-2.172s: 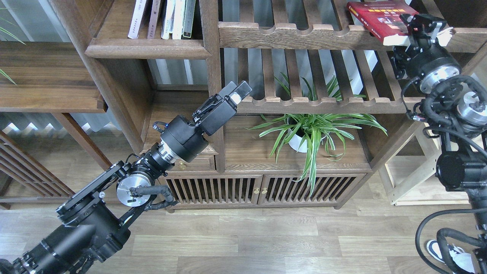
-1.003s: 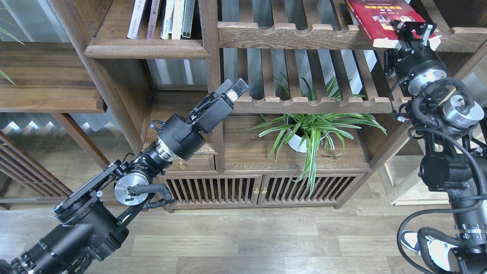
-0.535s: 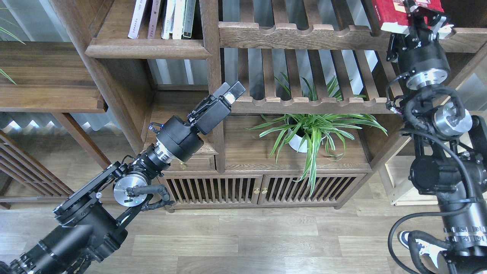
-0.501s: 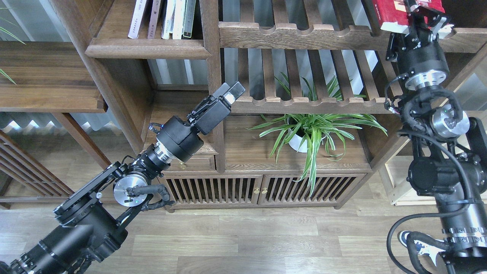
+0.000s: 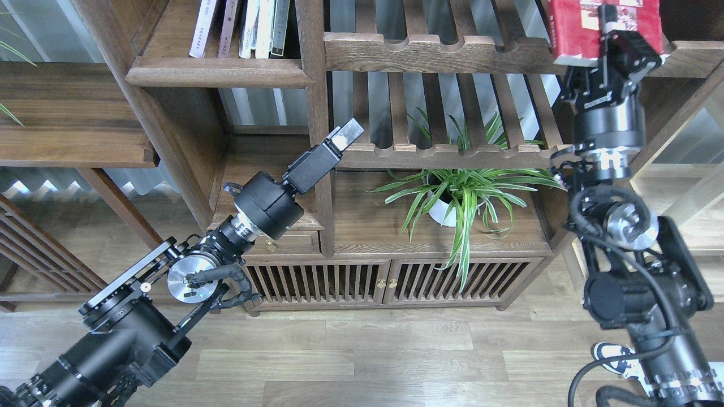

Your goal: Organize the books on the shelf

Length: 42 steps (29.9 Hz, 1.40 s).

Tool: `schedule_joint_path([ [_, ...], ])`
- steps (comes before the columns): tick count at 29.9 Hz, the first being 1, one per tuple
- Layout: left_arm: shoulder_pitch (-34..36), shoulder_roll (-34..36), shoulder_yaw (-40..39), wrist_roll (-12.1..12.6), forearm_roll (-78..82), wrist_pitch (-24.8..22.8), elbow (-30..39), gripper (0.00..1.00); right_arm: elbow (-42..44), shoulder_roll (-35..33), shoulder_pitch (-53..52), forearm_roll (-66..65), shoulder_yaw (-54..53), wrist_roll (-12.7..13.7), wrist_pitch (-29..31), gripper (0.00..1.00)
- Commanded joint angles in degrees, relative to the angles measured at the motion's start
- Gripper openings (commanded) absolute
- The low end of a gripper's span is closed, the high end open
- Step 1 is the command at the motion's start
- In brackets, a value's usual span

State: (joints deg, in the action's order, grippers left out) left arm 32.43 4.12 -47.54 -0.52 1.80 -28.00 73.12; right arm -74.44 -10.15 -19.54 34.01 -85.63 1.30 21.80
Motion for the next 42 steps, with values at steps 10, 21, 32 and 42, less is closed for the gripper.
schedule_joint_path([
  [10, 0.44, 2.29, -0.36, 10.27, -17.96, 0.0, 0.0, 0.97, -1.06, -0.22, 1.7, -0.17, 6.87, -0.07, 6.2, 0.03],
  [21, 2.37, 2.82, -1.5, 12.74, -23.51, 0.0, 0.53, 0.96, -1.15, -0.57, 2.75, -1.31, 13.82, 0.2, 6.2, 0.03],
  [32, 2.99, 4.05, -1.59, 12.83, -23.24, 0.0, 0.09, 0.97, -1.15, 0.75, 4.51, -4.3, 19.71, 0.11, 6.2, 0.03],
  [42, 3.69, 4.14, -1.5, 12.83, -23.33, 0.0, 0.09, 0.98, -1.15, 5.05, 4.6, -7.99, 24.27, 0.2, 6.2, 0.04],
])
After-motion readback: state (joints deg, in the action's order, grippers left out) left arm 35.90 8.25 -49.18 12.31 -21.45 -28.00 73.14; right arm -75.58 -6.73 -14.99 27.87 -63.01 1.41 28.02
